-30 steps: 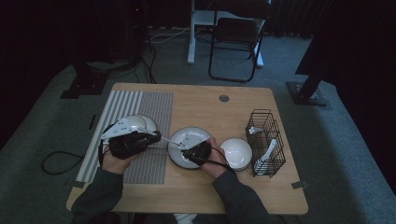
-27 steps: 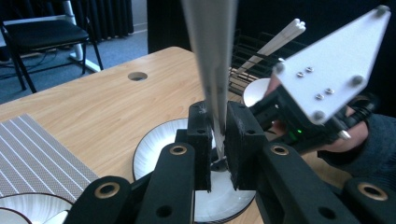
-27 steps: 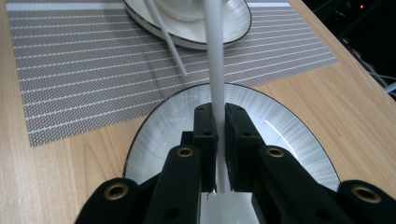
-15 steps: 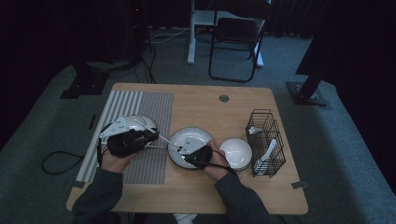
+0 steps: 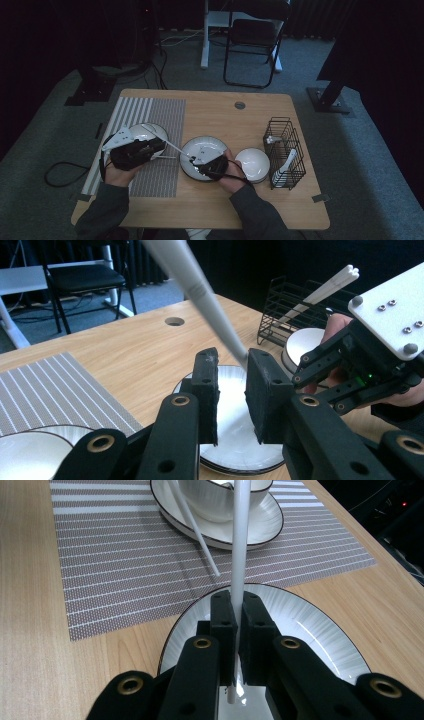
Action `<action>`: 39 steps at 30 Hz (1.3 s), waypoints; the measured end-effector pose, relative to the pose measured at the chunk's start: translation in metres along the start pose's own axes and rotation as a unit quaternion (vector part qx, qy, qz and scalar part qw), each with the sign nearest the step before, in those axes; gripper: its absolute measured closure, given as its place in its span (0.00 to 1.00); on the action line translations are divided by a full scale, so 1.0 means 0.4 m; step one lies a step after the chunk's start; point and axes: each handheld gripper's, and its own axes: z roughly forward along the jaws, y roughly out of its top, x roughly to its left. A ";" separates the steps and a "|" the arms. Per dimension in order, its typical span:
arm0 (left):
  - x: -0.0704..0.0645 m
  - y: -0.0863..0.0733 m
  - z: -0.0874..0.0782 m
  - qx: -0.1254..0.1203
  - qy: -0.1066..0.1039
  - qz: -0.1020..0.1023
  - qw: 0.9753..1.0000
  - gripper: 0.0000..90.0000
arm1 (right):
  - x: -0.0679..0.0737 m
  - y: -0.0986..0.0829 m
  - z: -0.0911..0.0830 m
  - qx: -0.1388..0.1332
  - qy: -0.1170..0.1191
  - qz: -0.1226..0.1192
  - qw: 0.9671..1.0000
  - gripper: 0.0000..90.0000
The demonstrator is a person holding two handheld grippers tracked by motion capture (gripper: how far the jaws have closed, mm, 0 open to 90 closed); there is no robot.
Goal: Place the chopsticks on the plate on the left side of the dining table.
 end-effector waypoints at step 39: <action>0.033 -0.081 0.038 0.056 0.102 0.034 0.993 0.91 | 0.026 0.039 0.013 0.030 0.026 -0.031 0.999 0.96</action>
